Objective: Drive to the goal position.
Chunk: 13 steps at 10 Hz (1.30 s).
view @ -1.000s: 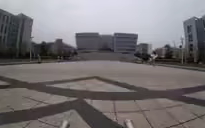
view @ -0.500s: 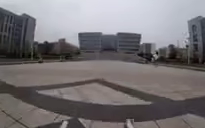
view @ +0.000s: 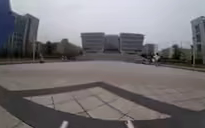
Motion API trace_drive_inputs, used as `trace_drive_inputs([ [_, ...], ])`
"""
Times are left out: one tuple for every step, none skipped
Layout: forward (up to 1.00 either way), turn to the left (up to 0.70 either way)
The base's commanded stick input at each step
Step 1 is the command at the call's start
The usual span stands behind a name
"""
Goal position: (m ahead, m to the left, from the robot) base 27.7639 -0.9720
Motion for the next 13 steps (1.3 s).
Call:
trace_drive_inputs([
  [1.00,0.00],
  [1.00,0.00],
  [1.00,0.00],
  [1.00,0.00],
  [1.00,0.00],
  [1.00,0.00],
  [1.00,0.00],
  [1.00,0.00],
  [1.00,0.00],
  [1.00,0.00],
  [1.00,-0.09],
  [1.00,-0.19],
  [1.00,-0.40],
])
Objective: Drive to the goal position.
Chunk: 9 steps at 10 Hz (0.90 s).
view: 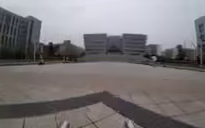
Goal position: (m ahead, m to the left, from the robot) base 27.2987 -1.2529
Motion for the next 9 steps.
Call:
trace_drive_inputs([
  [1.00,-0.40],
  [1.00,-0.40],
  [1.00,-0.40],
  [1.00,-0.32],
  [1.00,0.00],
  [1.00,0.00],
  [1.00,0.00],
  [1.00,0.00],
  [1.00,0.00],
])
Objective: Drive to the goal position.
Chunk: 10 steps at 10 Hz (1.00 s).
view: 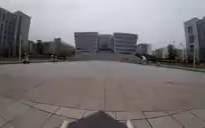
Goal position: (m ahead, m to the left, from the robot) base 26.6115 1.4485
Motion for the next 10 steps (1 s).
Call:
trace_drive_inputs([
  [1.00,0.00],
  [1.00,0.00],
  [1.00,0.00],
  [1.00,-0.09],
  [1.00,-0.29],
  [1.00,-0.27],
  [1.00,-0.03],
  [1.00,0.00],
  [1.00,-0.18],
  [1.00,-0.39],
])
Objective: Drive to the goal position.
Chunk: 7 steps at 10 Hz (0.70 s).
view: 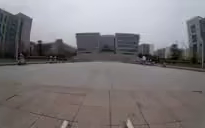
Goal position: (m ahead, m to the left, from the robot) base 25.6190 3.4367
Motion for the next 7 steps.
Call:
trace_drive_inputs([
  [1.00,-0.40],
  [1.00,-0.40],
  [1.00,-0.40],
  [1.00,-0.37],
  [1.00,-0.20],
  [1.00,-0.04],
  [1.00,0.00],
])
